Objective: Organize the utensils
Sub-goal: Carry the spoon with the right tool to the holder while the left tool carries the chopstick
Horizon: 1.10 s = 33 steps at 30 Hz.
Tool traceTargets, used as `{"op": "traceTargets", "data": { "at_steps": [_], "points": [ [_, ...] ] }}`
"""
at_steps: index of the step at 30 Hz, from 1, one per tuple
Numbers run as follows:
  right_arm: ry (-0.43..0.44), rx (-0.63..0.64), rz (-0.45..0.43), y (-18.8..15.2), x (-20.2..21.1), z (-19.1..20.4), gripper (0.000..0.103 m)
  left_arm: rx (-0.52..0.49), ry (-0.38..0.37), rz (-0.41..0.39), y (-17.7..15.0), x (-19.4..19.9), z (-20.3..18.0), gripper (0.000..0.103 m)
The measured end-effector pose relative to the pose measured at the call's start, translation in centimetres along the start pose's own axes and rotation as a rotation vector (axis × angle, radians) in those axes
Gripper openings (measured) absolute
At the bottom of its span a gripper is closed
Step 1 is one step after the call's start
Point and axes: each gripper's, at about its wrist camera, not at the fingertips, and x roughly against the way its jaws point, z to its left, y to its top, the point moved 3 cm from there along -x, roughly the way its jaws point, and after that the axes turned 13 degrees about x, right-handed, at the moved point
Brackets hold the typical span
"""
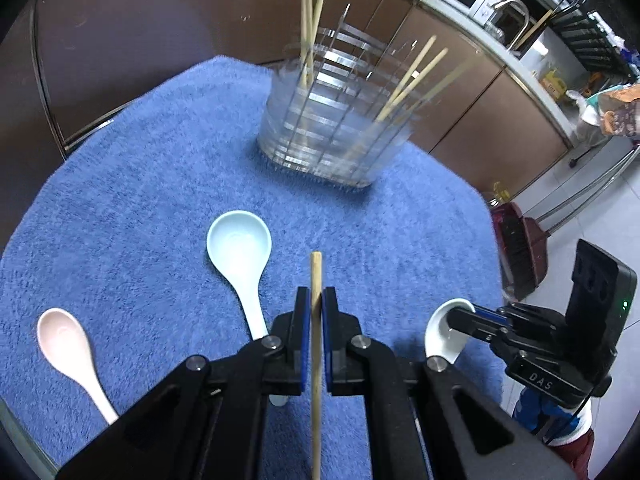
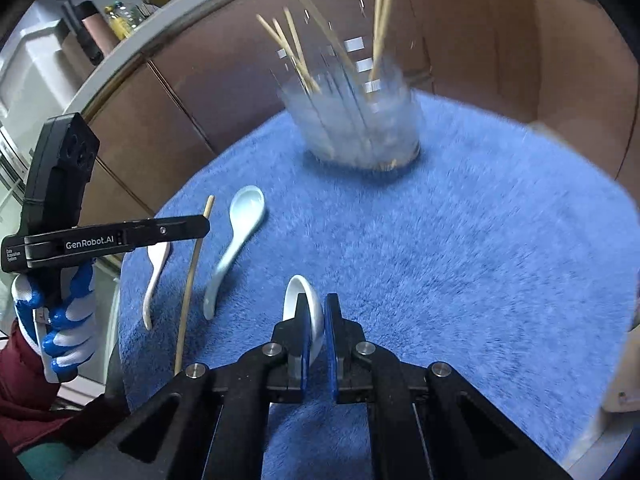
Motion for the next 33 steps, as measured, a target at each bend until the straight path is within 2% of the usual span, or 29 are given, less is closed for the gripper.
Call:
{"op": "traceTargets", "data": {
  "at_steps": [9,14,25,28,33],
  "points": [
    [-0.127,0.046,-0.136,1.2,5.1,3.5,0.007,-0.047,-0.025,-0.133,-1.4,5.8,-1.5,0.005],
    [-0.172,0.045,-0.178,0.9,7.4,4.6,0.007,-0.079,-0.037,-0.199,-2.6,8.6,-2.3,0.005],
    [-0.268,0.052,-0.241,0.6,11.0,7.0,0.007,-0.108,-0.067,-0.254,-4.2,11.9,-3.0,0.005],
    [-0.304,0.059,-0.262,1.2,11.9,7.3,0.007,-0.108,-0.079,-0.269,-3.6,12.7,-3.4,0.005],
    [-0.385,0.097,-0.354,5.4,14.1,7.3,0.007,-0.119,-0.092,-0.357,0.8,15.3,-4.8,0.005]
  ]
}}
